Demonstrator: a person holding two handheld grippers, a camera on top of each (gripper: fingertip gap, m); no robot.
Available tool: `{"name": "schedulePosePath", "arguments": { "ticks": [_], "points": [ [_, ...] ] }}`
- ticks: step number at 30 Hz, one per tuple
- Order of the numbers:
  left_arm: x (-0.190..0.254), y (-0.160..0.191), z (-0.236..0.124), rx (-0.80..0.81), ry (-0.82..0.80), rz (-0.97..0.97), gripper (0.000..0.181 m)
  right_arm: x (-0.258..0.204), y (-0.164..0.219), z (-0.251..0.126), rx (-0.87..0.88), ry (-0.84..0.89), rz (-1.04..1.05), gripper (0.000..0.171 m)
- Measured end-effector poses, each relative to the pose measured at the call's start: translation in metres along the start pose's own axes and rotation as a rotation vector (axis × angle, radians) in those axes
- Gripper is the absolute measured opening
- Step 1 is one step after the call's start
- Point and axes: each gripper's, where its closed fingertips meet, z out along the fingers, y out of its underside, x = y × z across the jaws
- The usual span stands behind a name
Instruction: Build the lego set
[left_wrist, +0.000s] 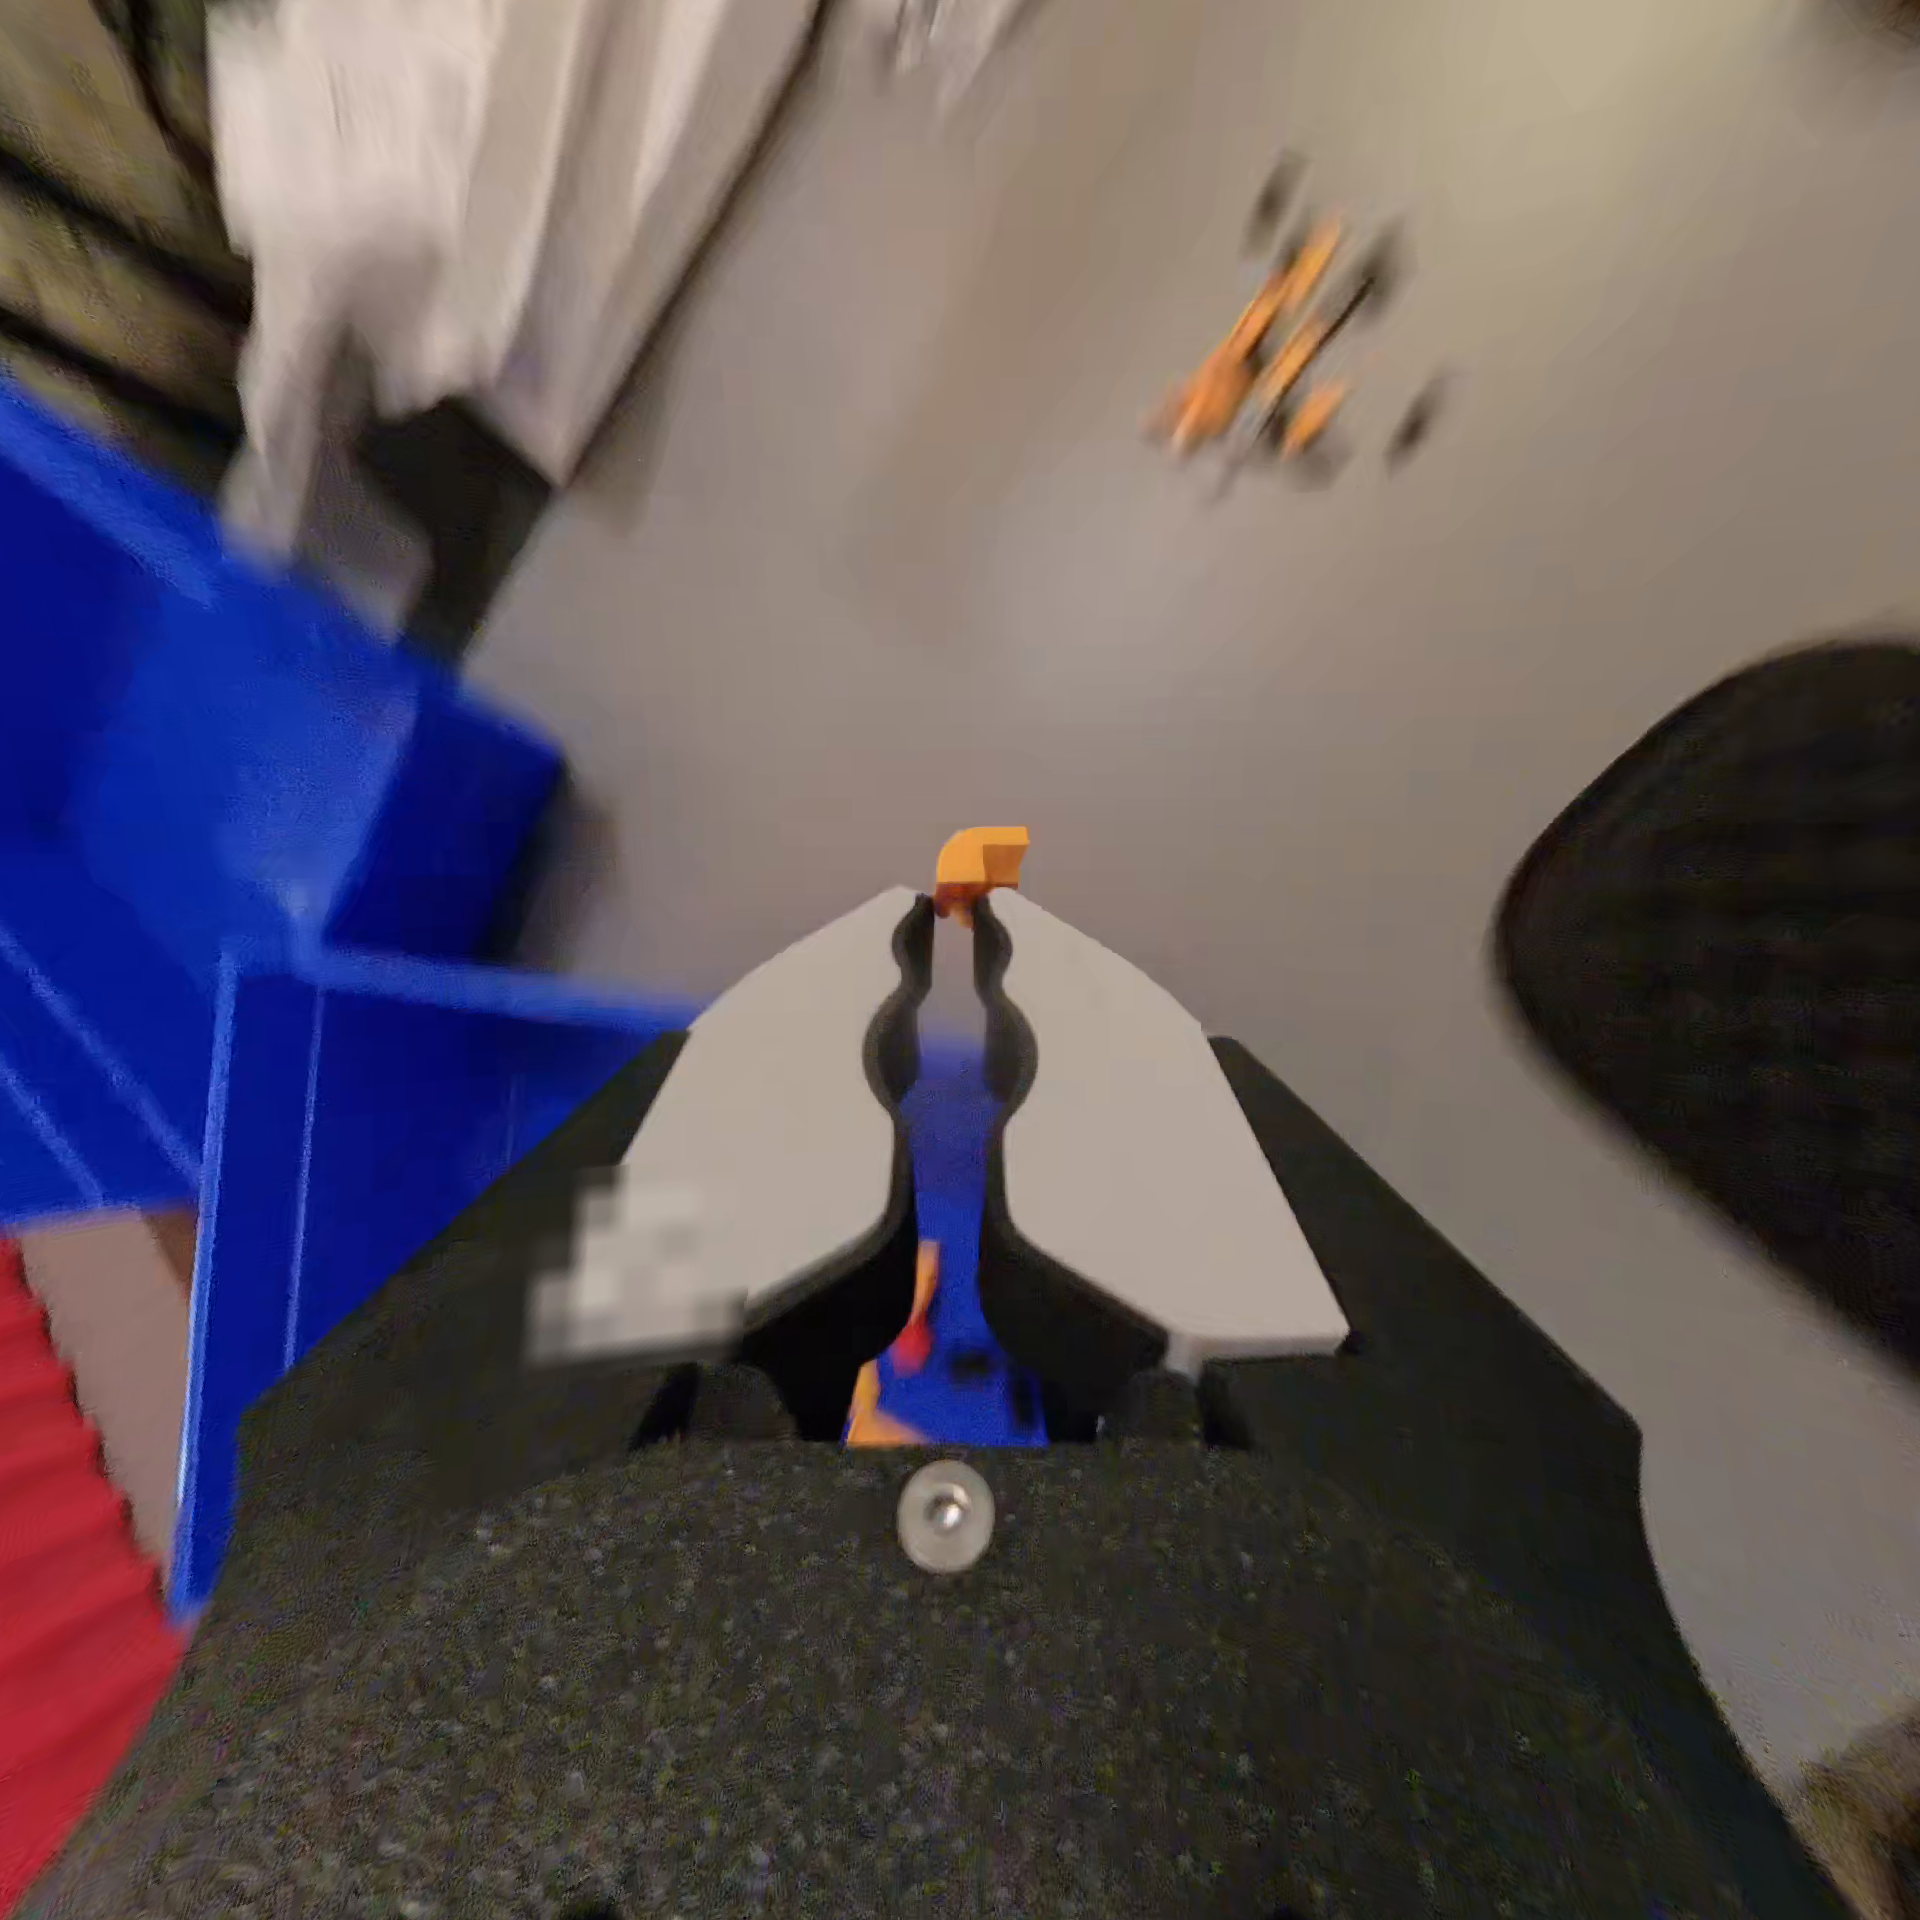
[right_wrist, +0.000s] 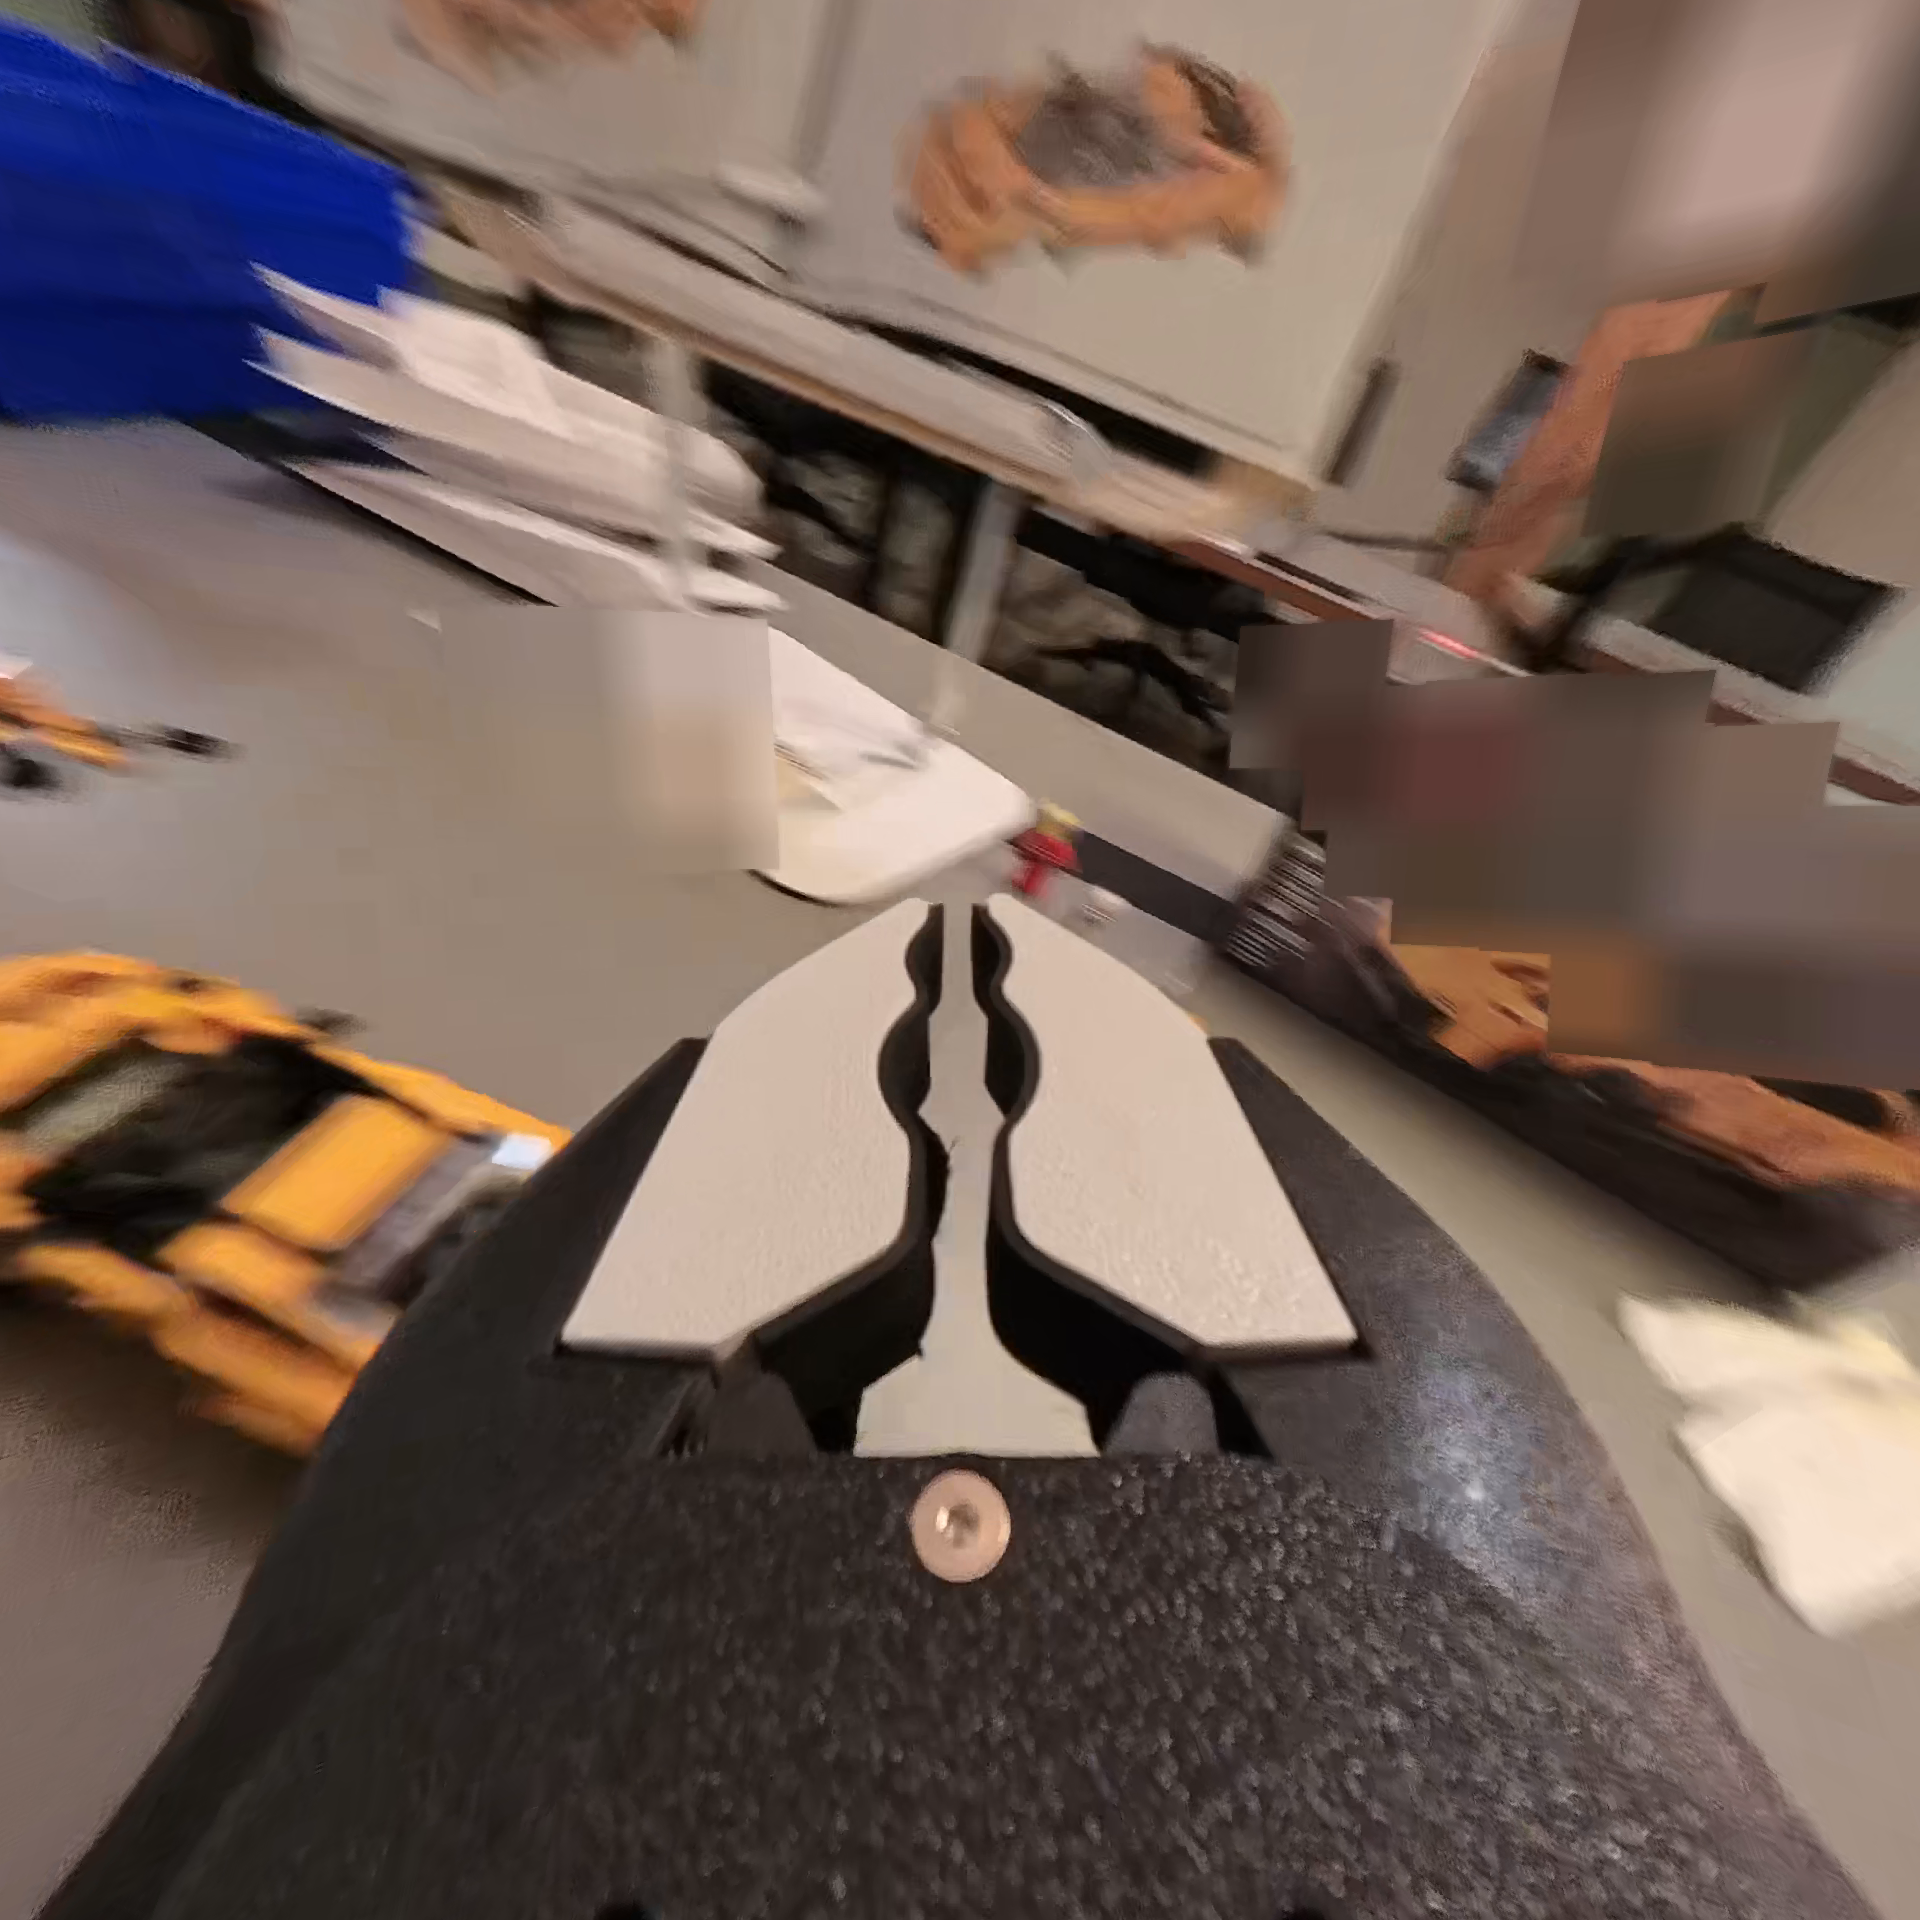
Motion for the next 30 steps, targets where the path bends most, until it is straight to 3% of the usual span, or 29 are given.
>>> {"name": "schedulePosePath", "arguments": {
  "ticks": [5,7,12,18,21,24,27,30],
  "points": [
    [0.094,-0.119,0.027,0.323,-0.103,0.156,0.007,-0.144,-0.071,-0.017,0.031,-0.644,0.097,0.015],
    [0.12,-0.151,0.037,0.395,-0.168,0.226,0.007,-0.177,-0.086,-0.024,-0.017,-0.789,0.126,0.02],
    [0.165,-0.199,0.037,0.541,-0.257,0.352,0.007,-0.197,-0.079,-0.022,-0.103,-0.886,0.002,0.025],
    [0.181,-0.203,0.038,0.559,-0.27,0.431,0.007,-0.204,-0.072,-0.026,0.014,-0.893,-0.206,0.007],
    [0.192,-0.195,0.039,0.584,-0.118,0.411,0.007,-0.203,-0.065,-0.03,0.055,-0.936,-0.306,0.005],
    [0.207,-0.179,0.041,0.575,0.219,0.26,0.016,-0.201,-0.042,-0.046,0.097,-1.029,-0.504,0.005],
    [0.227,-0.159,0.049,0.487,0.579,0.076,0.025,-0.208,-0.015,-0.063,0.164,-1.047,-0.778,0.004],
    [0.251,-0.142,0.068,0.364,0.793,0.022,0.032,-0.225,0.002,-0.071,0.245,-1.041,-0.969,0.004]
  ]
}}
